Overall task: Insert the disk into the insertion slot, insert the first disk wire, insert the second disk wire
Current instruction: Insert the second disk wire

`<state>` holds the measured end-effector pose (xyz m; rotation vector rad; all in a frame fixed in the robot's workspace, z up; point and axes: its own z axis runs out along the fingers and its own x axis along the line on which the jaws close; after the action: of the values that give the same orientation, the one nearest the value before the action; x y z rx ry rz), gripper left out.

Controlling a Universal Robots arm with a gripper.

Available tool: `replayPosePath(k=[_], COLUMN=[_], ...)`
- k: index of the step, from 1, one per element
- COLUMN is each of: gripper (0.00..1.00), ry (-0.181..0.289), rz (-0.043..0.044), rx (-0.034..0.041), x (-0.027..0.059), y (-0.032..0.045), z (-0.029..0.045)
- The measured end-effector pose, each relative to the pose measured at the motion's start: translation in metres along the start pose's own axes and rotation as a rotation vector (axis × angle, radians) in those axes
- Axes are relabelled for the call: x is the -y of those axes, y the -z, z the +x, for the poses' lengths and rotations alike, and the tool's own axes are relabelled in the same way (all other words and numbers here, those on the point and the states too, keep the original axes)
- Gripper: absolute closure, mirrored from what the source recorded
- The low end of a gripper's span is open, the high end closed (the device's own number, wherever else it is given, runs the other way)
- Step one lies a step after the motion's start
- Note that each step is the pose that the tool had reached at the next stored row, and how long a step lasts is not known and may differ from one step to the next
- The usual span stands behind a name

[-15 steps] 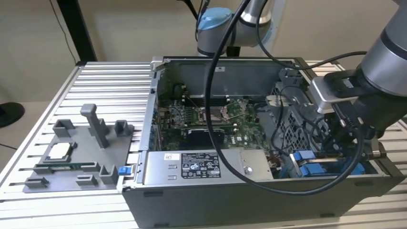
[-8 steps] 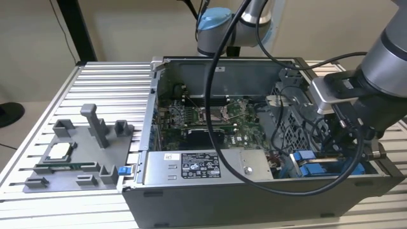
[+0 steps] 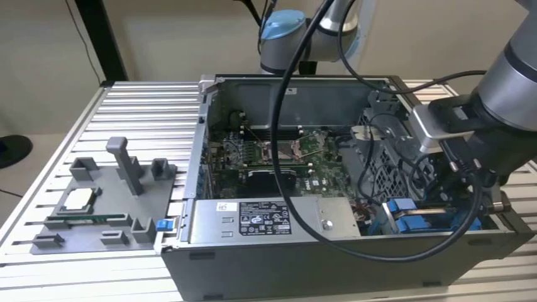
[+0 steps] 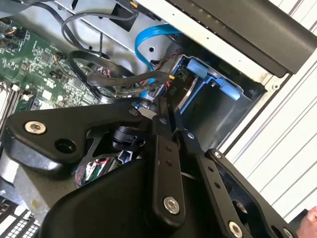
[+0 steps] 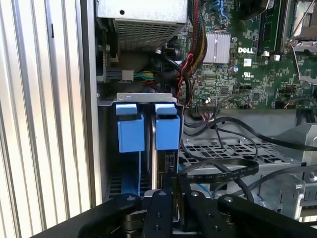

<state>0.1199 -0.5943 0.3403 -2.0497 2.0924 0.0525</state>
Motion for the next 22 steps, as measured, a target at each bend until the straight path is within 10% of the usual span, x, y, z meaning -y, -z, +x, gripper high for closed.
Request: replayPosePath(k=[17, 18, 22], gripper=[1.00, 0.00, 0.00], ry=[0.000, -0.002, -0.003], rz=[0.0050, 0.0050, 0.0049], rx=[0.0017, 0.0037, 0.0014], x=[-0.0011, -0.0008, 0.0015], y=[-0.0092, -0.0068, 0.0118], z=[0.0013, 0.0009, -0.0021])
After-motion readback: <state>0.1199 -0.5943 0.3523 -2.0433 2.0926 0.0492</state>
